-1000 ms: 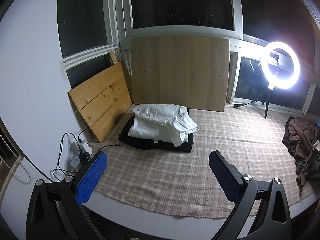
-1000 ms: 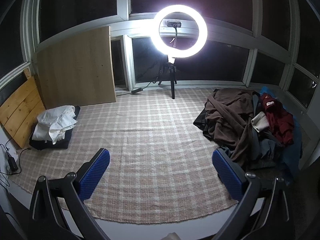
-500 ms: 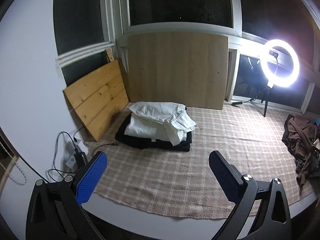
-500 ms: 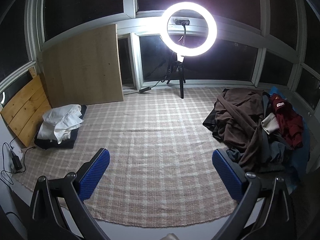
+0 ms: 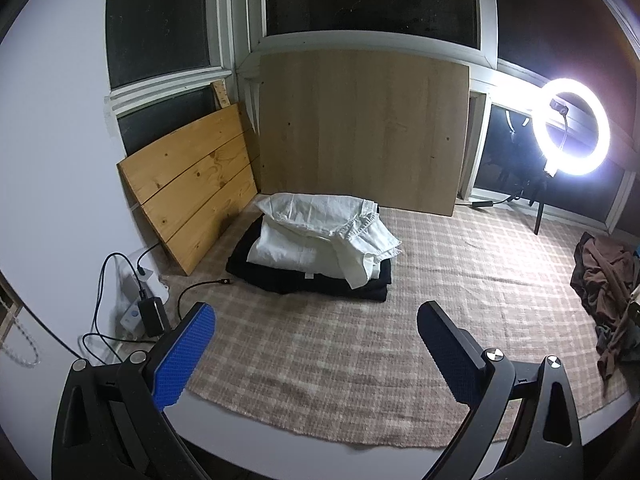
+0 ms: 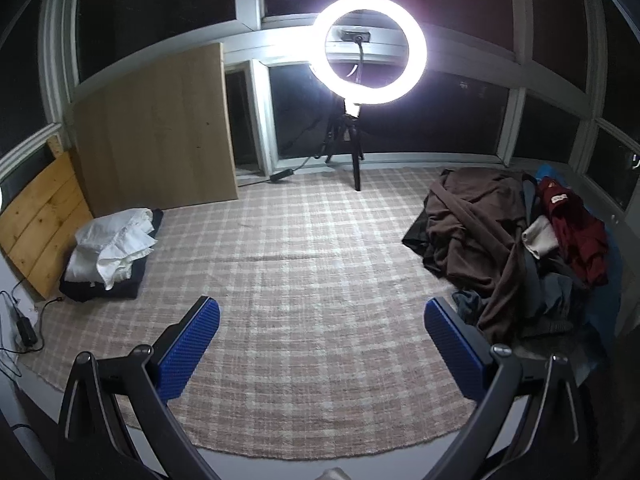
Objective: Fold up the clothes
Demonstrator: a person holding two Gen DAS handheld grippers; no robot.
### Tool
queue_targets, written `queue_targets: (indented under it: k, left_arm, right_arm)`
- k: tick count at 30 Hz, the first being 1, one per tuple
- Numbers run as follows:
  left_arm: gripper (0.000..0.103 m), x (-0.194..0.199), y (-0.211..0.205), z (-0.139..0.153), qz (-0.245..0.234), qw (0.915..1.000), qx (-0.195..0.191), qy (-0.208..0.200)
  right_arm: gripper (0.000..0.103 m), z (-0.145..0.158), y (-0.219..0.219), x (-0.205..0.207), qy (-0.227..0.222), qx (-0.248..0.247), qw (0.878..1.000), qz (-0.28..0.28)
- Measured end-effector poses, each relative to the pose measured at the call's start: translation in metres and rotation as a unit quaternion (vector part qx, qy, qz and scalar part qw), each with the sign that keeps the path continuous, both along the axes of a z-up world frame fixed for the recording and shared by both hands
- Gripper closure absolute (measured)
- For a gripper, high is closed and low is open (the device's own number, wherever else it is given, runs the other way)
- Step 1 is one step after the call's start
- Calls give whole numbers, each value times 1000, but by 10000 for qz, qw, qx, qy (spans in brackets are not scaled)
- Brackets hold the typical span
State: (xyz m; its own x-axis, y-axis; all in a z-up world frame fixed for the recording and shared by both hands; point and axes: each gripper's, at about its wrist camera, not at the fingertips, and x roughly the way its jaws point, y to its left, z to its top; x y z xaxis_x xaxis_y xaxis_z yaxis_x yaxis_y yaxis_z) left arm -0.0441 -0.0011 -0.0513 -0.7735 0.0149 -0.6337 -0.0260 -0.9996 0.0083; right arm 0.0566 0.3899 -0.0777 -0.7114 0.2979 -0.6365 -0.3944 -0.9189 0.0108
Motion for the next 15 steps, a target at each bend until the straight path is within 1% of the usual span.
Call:
queue_targets:
  k: [4, 6, 9, 15]
  left_arm:
    - [1, -14, 4, -5, -232, 9996, 183, -29]
    - [2, -21, 9, -7, -436, 9985, 336, -49]
    - [1, -33, 25, -11, -774, 9959, 448, -146]
    - [1, -49, 68, -19, -1519, 9876, 263, -309]
  right_arm:
    - [0, -3, 3, 8, -80, 162, 9994, -296]
    - [0, -5, 10, 14, -145, 155, 9984, -517]
    - [0, -7, 24, 28, -150, 53, 9959, -895]
    - [0, -5, 46, 63, -117, 176, 9880, -1528]
